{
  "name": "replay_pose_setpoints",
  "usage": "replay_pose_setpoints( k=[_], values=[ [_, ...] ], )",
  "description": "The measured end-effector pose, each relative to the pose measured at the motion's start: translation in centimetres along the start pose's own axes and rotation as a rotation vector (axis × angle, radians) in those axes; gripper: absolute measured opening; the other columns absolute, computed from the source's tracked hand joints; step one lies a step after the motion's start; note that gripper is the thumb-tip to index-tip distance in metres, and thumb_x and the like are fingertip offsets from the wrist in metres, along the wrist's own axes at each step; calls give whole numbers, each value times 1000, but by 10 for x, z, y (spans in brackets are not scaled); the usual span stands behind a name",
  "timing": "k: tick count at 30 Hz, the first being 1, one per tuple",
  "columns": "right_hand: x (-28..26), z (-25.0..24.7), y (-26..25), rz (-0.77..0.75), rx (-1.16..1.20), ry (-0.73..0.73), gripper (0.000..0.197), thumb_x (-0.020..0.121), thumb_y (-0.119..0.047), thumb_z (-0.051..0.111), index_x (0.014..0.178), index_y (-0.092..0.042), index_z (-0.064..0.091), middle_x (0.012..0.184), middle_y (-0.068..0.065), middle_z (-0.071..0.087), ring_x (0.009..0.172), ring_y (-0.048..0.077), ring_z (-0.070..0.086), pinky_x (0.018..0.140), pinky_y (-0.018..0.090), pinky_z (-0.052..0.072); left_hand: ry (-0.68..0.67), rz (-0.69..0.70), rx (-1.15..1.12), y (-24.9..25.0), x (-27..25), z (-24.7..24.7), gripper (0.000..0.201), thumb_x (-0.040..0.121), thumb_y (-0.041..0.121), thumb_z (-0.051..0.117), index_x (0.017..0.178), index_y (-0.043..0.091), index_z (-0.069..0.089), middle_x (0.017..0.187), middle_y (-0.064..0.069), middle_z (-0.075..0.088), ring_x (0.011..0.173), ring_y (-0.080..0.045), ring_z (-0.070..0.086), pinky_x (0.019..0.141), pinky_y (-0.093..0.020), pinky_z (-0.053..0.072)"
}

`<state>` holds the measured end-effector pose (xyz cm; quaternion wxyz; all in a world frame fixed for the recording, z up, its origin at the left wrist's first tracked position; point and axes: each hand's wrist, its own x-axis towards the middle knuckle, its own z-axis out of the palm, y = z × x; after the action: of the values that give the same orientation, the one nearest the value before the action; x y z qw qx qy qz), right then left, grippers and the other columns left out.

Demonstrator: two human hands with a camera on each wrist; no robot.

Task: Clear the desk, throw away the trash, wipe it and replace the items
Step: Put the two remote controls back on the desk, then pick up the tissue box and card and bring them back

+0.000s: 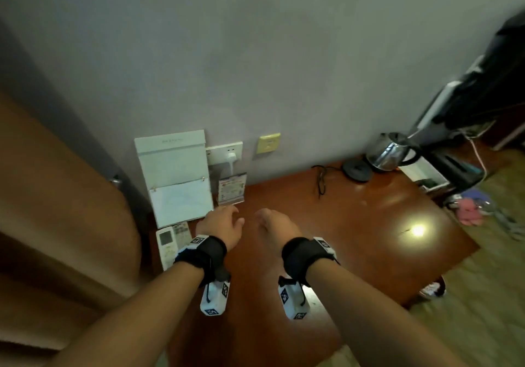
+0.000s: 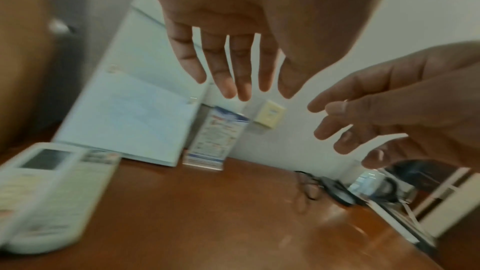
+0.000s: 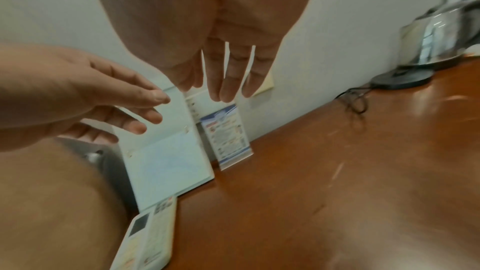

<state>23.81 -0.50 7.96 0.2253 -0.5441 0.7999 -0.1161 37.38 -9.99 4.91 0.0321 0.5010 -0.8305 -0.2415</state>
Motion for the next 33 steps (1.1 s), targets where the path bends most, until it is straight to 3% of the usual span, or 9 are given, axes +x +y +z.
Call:
replay_pose_setpoints(
  k=[6,18,25,33],
  values=[
    [-83,-69,104,88,14,135,37,98,-29,46,134,-24,50,123,4,61,109,27,59,90,38,51,-72,185,76,132,-35,31,36,94,51,47,124,33,53,124,1,58,113,-23,57,93,-41,49],
    [-236,-165,331,237,3,270,31,97,-37,51,125,-23,55,113,0,63,100,21,61,85,37,53,-130,371,149,392,-100,140,33,92,52,48,116,32,58,115,3,62,107,-22,59,92,-42,50],
    [-255,-219,450,345,39,377,30,96,-39,53,122,-24,57,112,-2,64,102,19,61,87,37,53,-192,516,185,529,-83,190,31,92,52,49,114,32,58,111,5,63,101,-19,61,87,-40,52],
    [-244,-296,606,504,47,447,29,94,-37,55,120,-22,59,116,4,62,109,24,58,89,34,48,-302,697,200,707,-8,279,35,91,53,50,118,32,58,115,3,62,105,-21,61,89,-41,52]
  ],
)
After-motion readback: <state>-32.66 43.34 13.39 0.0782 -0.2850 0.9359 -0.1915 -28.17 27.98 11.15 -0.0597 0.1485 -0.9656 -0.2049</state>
